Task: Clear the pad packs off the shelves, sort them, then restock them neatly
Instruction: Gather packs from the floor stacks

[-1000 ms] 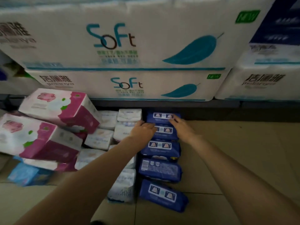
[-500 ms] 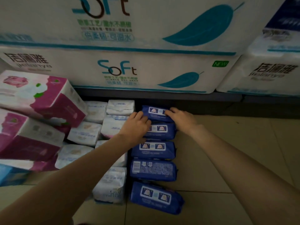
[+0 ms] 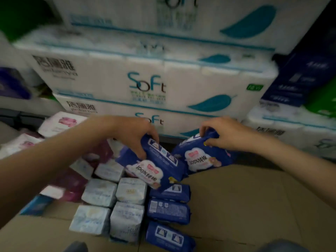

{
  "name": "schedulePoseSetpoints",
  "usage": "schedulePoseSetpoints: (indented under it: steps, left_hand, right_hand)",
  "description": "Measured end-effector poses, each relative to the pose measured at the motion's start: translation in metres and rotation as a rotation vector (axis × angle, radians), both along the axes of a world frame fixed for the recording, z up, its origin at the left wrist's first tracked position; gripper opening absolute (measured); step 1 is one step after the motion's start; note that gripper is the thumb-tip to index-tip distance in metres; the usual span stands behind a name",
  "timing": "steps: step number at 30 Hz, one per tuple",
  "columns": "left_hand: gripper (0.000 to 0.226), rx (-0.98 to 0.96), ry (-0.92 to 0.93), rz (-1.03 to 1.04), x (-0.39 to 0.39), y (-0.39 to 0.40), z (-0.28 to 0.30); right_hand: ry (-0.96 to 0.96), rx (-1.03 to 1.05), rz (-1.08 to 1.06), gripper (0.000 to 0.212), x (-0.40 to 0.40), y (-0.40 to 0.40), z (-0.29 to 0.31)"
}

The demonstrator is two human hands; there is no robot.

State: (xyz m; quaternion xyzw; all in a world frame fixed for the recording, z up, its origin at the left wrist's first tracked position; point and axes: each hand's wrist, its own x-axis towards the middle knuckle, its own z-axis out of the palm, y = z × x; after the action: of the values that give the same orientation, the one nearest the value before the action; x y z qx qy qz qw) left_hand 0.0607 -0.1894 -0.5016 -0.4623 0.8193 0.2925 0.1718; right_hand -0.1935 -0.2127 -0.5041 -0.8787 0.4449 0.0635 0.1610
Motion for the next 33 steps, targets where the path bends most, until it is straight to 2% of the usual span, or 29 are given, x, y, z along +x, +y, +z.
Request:
schedulePoseSetpoints:
  steps: [2, 6, 11, 13, 15, 17, 19, 22, 24, 26, 28, 31, 33]
  left_hand:
    - [0.041, 0.046, 0.009, 0.053, 0.019, 0.0, 0.064]
    - [0.054, 0.014, 0.158, 0.227, 0.051, 0.007, 0.188]
    - [0.062, -0.279, 0.424, 0.352, 0.071, 0.021, 0.301]
    - [0.067, -0.414, 0.544, 0.396, 0.076, 0.024, 0.329]
    - [0.062, -0.494, 0.688, 0.444, 0.082, 0.024, 0.346]
    - [0.062, -0.537, 0.792, 0.487, 0.089, 0.023, 0.353]
    - [0.066, -0.597, 0.841, 0.541, 0.097, 0.019, 0.355]
    - [0.042, -0.729, 0.869, 0.648, 0.104, 0.009, 0.357]
    - [0.037, -0.827, 0.867, 0.7, 0.107, 0.0, 0.358]
    - [0.038, -0.869, 0.874, 0.728, 0.107, -0.009, 0.36]
    - [0.039, -0.874, 0.862, 0.723, 0.105, -0.021, 0.36]
    - [0.04, -0.849, 0.787, 0.656, 0.096, -0.041, 0.357]
    - [0.039, -0.805, 0.733, 0.601, 0.086, -0.055, 0.352]
  right_hand:
    - [-0.091, -0.056, 0.033, 0.02, 0.015, 0.0, 0.065]
    - [-0.345, -0.204, 0.055, 0.013, 0.036, 0.001, 0.192]
    - [-0.726, -0.496, 0.053, 0.017, 0.045, -0.008, 0.301]
    - [-0.88, -0.669, 0.011, 0.018, 0.053, -0.016, 0.329]
    - [-0.989, -0.804, -0.011, 0.018, 0.063, -0.026, 0.349]
    - [-0.961, -0.91, -0.043, 0.017, 0.079, -0.043, 0.359]
    - [-0.849, -0.959, -0.097, 0.018, 0.097, -0.065, 0.357]
    - [-0.646, -0.915, -0.122, 0.017, 0.115, -0.097, 0.342]
    - [-0.48, -0.814, -0.11, 0.018, 0.116, -0.113, 0.334]
    - [-0.211, -0.748, -0.132, 0.019, 0.114, -0.122, 0.331]
    - [-0.007, -0.801, -0.166, 0.022, 0.113, -0.122, 0.334]
    - [-0.056, -0.974, -0.201, 0.025, 0.106, -0.107, 0.342]
    - [-0.157, -0.978, -0.227, 0.025, 0.092, -0.096, 0.349]
